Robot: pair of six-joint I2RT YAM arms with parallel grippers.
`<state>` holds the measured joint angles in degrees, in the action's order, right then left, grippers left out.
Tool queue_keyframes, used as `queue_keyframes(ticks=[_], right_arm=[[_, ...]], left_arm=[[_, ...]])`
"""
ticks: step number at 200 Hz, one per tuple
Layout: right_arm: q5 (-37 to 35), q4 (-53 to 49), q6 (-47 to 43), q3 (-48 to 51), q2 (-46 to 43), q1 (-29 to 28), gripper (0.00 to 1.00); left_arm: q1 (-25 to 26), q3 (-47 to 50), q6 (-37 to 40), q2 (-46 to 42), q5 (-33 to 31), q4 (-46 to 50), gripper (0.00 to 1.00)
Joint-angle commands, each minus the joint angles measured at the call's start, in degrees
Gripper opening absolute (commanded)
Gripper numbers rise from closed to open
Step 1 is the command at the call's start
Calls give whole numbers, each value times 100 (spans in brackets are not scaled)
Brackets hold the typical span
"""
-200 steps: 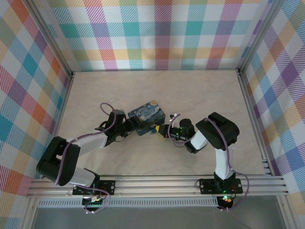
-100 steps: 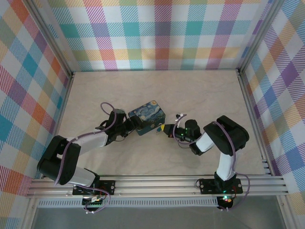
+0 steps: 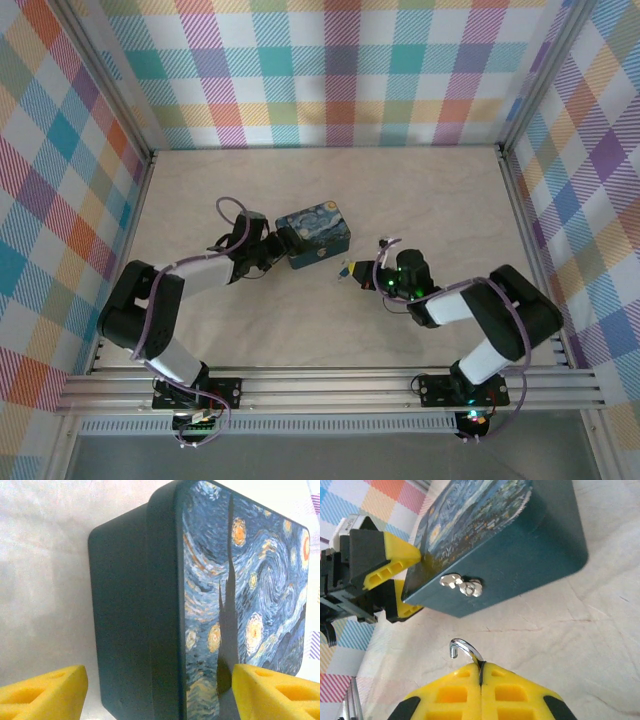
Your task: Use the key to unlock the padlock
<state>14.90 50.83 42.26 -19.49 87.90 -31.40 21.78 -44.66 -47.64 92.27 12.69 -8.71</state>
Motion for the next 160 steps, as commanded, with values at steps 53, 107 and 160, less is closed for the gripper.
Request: queue_keyframes(ticks=[53, 107, 160], right_arm=[[-197, -2408, -411, -249, -772, 278, 1], [-32, -2261, -434, -426, -292, 436, 1], [63, -2218, -579, -490, -349, 556, 16]], left_arm=[[-236, -552, 731, 105, -121, 549, 86], [-237, -358, 947, -940, -327, 1074, 89], [-243, 49, 1061, -2257, -762, 1772, 91]])
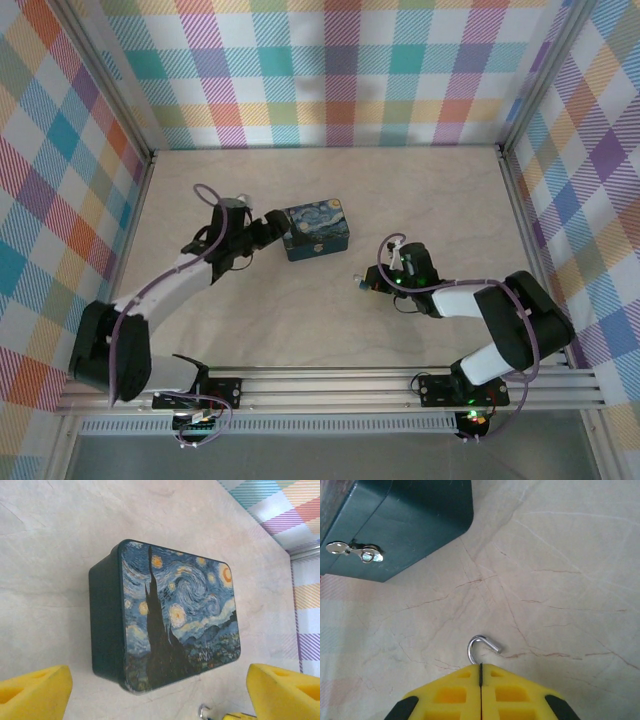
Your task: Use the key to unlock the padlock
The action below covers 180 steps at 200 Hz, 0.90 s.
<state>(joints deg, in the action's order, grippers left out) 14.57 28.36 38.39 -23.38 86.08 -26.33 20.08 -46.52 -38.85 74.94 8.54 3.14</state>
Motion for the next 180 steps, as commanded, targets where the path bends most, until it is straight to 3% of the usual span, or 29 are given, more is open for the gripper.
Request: queue_keyframes(ticks=[1, 30, 61, 115, 153, 180], right_arm=[[84, 7, -201, -99, -182, 49, 17], [-164, -575, -518, -126, -875, 79, 32], [-601, -1589, -1000, -338, -1871, 211, 50], [-1281, -2639, -1893, -531, -3319, 1140, 81], [-1703, -2493, -2456, -318, -3542, 1958, 100], [-1859, -1648, -2860, 45, -3135, 2386, 100]], left_arm=[[-73, 237, 188, -550, -358, 603, 91], [-74, 443, 303, -1422, -979, 1073, 93], [-100, 625, 447, -2336, -2089, 1682, 98], [-144, 1058, 1376, -3386, -3845, 1599, 100], [-188, 1670, 2403, -3330, -4456, 352, 100], [-248, 2246, 3041, -3081, -4465, -757, 100]])
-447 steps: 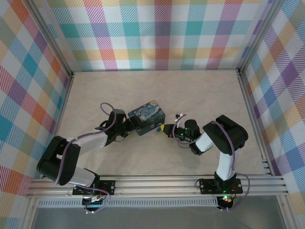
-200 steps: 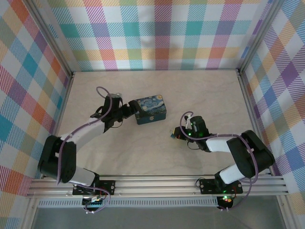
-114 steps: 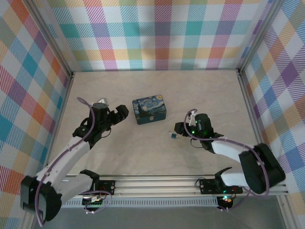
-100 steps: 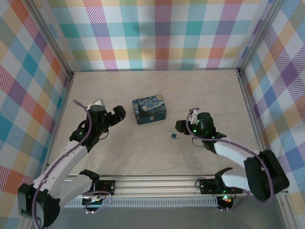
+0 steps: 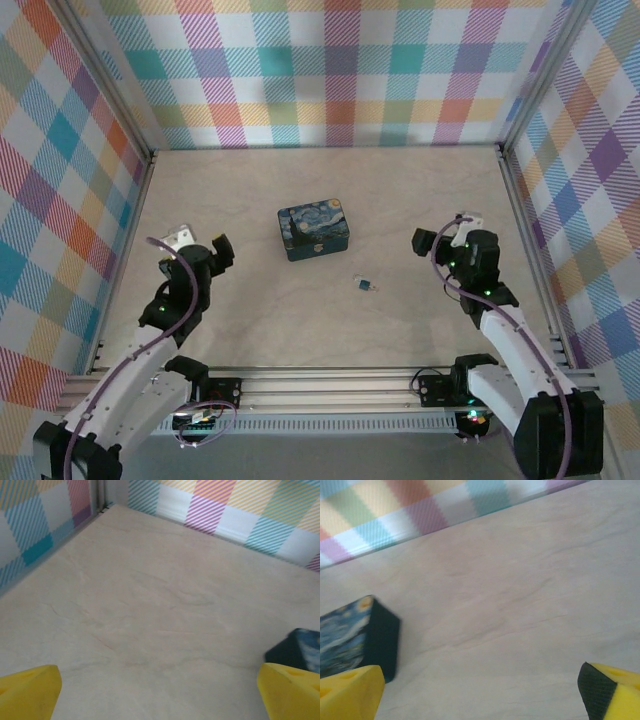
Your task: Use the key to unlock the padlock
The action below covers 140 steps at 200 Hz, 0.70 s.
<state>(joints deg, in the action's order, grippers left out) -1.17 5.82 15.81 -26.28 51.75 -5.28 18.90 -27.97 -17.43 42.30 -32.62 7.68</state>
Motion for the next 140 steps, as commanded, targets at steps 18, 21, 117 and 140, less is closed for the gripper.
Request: queue_keyframes(ticks=[18, 21, 117, 140], right_arm=[[-46, 1706, -727, 648, 722, 458, 100], [8, 1909, -741, 699, 801, 483, 100], [724, 4880, -1470, 937, 2987, 684, 100], [866, 5338, -1469, 904, 3580, 715, 100]], left_arm=[[-212, 540, 1155, 521, -257, -1599, 100], [-226, 560, 1199, 568, -219, -1668, 100], [-905, 1274, 1994, 2878, 1365, -5201, 100], [-1102, 1227, 2057, 3313, 1687, -5620, 100]])
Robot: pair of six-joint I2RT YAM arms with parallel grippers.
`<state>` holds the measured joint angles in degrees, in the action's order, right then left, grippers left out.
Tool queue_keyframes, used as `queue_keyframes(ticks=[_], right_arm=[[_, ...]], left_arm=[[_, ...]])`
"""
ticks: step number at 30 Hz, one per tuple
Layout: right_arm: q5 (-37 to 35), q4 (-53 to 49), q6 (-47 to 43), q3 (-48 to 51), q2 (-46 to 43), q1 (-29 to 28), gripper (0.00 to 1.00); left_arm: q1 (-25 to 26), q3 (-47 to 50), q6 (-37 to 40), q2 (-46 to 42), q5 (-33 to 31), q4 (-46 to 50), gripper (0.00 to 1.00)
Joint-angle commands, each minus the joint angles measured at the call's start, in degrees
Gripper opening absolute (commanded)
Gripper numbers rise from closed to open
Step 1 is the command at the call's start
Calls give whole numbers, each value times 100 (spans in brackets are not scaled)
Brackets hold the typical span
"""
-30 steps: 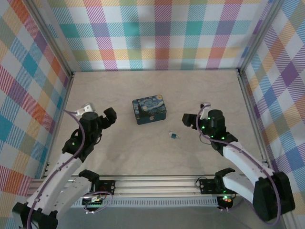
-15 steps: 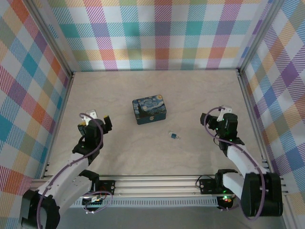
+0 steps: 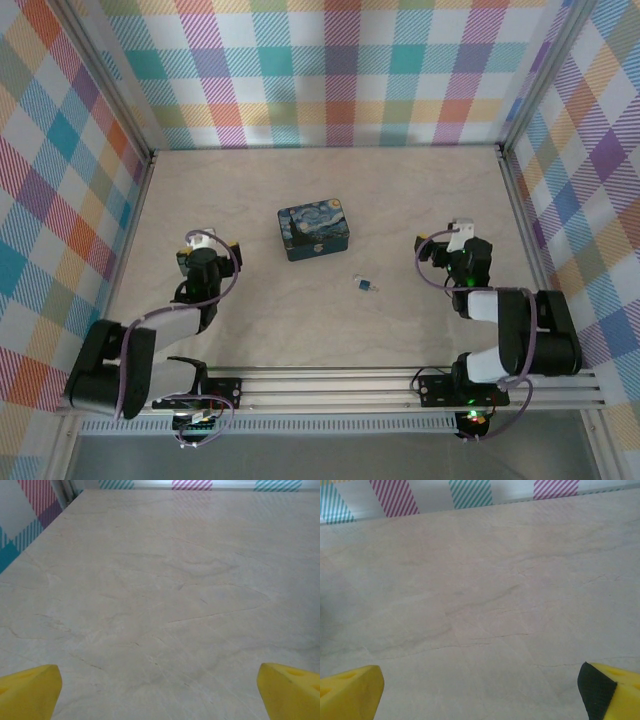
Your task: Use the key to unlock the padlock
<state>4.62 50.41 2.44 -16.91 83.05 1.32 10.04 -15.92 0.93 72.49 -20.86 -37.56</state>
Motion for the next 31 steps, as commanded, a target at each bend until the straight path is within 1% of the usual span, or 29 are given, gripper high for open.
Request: queue_keyframes(ticks=[1, 2, 6, 9, 10, 11, 13, 31], right_arm=[[290, 907, -126, -42, 472, 58, 100], [326, 866, -115, -102, 526, 62, 100], [299, -233, -109, -642, 498, 92, 100], [243, -238, -118, -639, 494, 71, 100], [242, -196, -106, -634, 510, 72, 100], [241, -224, -116, -630, 493, 73, 100], [234, -206, -127, -619, 486, 71, 100], [118, -253, -156, -652, 493, 4, 100]], left_arm=[[-228, 16, 222, 307, 525, -1104, 100], [-324, -27, 121, 413, 645, -1124, 100], [-503, -78, -60, 1075, 937, -1671, 100], [-509, -284, -48, 1640, 1015, -1796, 100], [-515, -406, -25, 1711, 1022, -1785, 100], [-527, -604, -44, 1637, 1032, -1211, 100], [-529, -774, -35, 1715, 1047, -982, 100], [-538, -768, -32, 1712, 1058, -973, 100]])
